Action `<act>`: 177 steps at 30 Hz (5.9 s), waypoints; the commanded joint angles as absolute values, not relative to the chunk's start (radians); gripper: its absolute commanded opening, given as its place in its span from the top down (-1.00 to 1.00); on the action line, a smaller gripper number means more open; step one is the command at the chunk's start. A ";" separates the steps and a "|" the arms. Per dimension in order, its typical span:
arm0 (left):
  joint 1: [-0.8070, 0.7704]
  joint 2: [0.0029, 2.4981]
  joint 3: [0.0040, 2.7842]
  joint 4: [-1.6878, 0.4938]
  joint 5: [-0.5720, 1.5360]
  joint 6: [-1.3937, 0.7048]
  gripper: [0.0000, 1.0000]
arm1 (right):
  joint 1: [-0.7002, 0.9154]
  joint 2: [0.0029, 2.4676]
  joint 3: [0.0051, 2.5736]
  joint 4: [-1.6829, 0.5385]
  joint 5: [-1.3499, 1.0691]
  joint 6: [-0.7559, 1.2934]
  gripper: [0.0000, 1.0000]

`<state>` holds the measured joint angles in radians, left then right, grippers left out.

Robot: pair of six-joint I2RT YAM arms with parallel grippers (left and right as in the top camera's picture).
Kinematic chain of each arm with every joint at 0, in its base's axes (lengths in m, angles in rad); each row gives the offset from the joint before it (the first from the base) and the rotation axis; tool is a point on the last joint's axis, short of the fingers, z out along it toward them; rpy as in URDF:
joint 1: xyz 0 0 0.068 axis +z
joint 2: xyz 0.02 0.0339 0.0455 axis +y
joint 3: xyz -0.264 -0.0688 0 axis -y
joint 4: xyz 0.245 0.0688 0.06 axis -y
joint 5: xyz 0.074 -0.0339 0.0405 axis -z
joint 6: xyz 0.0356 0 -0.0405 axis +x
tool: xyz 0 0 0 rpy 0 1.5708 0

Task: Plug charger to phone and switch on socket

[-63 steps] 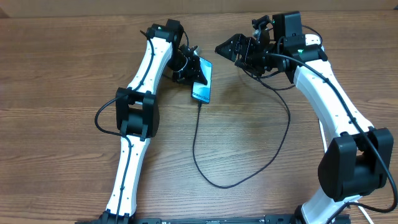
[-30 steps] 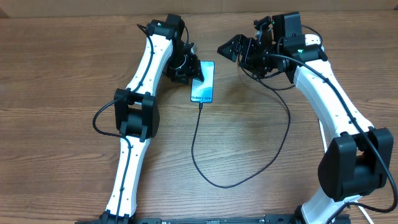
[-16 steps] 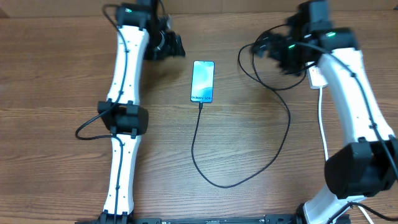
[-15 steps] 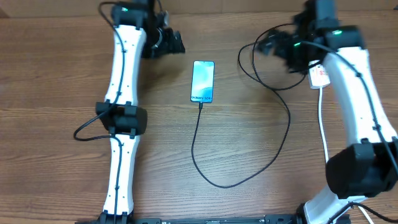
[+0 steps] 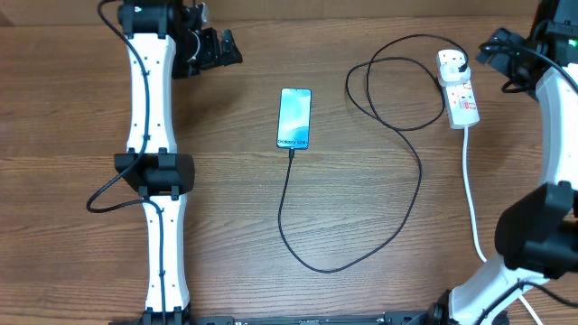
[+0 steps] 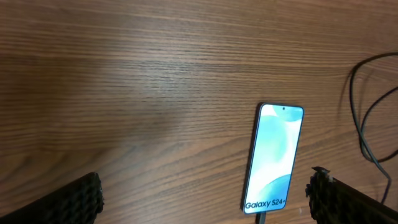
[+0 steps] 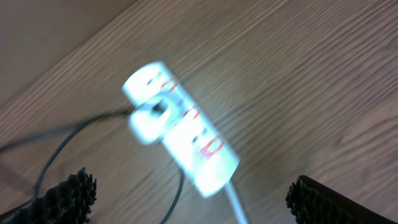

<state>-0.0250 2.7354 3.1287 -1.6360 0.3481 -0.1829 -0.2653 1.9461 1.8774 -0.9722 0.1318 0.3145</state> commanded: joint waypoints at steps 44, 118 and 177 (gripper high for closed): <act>-0.028 2.547 3.141 -1.689 0.252 -0.120 -1.00 | -0.310 2.318 1.871 -0.772 0.141 0.321 -1.00; -0.028 2.547 3.141 -1.689 0.252 -0.119 -0.99 | -0.349 2.099 1.952 -0.982 -0.045 0.419 -1.00; -0.030 2.547 3.141 -1.642 0.255 -0.161 -1.00 | 0.124 1.108 1.910 -1.681 -0.132 0.306 -1.00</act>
<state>-0.0254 2.5465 3.1329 -1.6428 0.2569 -0.1516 0.1196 1.1664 1.9160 -1.6924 -0.1669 0.3347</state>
